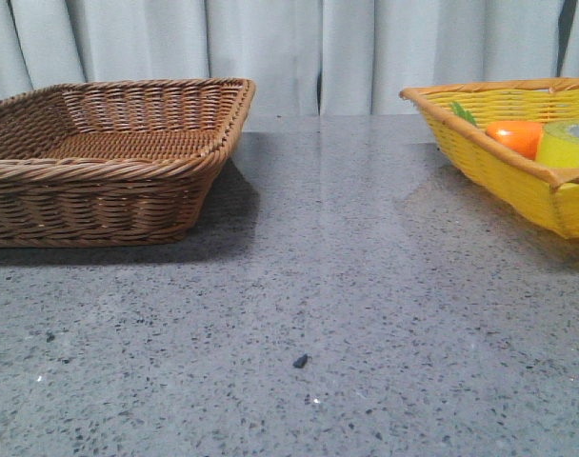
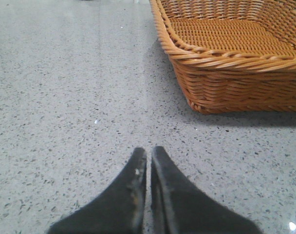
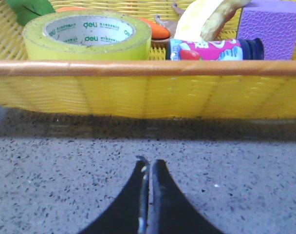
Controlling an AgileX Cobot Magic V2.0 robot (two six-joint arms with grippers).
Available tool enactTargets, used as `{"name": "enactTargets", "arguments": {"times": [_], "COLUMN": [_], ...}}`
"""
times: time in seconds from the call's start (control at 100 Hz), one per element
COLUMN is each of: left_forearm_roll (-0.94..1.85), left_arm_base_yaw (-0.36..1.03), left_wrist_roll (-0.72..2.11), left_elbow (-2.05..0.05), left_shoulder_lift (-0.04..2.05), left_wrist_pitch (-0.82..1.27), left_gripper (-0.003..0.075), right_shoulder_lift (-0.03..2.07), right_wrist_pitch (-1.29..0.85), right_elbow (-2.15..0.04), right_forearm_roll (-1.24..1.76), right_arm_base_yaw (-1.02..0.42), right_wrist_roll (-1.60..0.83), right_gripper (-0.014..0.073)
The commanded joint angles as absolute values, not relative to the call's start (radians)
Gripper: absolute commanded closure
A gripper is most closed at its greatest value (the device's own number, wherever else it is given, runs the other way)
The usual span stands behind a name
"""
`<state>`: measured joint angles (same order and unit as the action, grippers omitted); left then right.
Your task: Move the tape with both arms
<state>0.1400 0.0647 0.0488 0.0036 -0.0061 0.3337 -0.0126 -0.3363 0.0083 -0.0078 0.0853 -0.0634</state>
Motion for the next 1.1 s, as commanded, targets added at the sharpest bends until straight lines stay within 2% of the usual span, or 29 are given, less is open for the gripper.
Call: {"name": "enactTargets", "arguments": {"times": [0.0, 0.69, 0.89, 1.09], "left_forearm_roll": [0.147, 0.147, 0.097, 0.092], "left_arm_base_yaw": [0.063, 0.063, 0.063, 0.063], "left_wrist_roll": [0.039, 0.039, 0.039, 0.039], "left_elbow": [0.012, 0.012, 0.012, 0.012], "left_shoulder_lift": [-0.035, -0.035, -0.035, -0.035], "left_wrist_pitch": [0.289, 0.281, 0.176, 0.169], "left_gripper": [0.0741, 0.0741, 0.0741, 0.0741], "right_shoulder_lift": [-0.03, -0.03, -0.03, -0.03], "right_wrist_pitch": [-0.323, -0.323, -0.32, -0.316], "right_elbow": [0.03, 0.03, 0.03, 0.03], "right_forearm_roll": [0.0, 0.0, 0.0, -0.045], "right_arm_base_yaw": [0.093, 0.093, 0.093, 0.093], "right_wrist_roll": [-0.07, -0.07, -0.07, -0.07], "right_gripper": [0.0668, 0.0668, 0.0668, 0.0668]}}
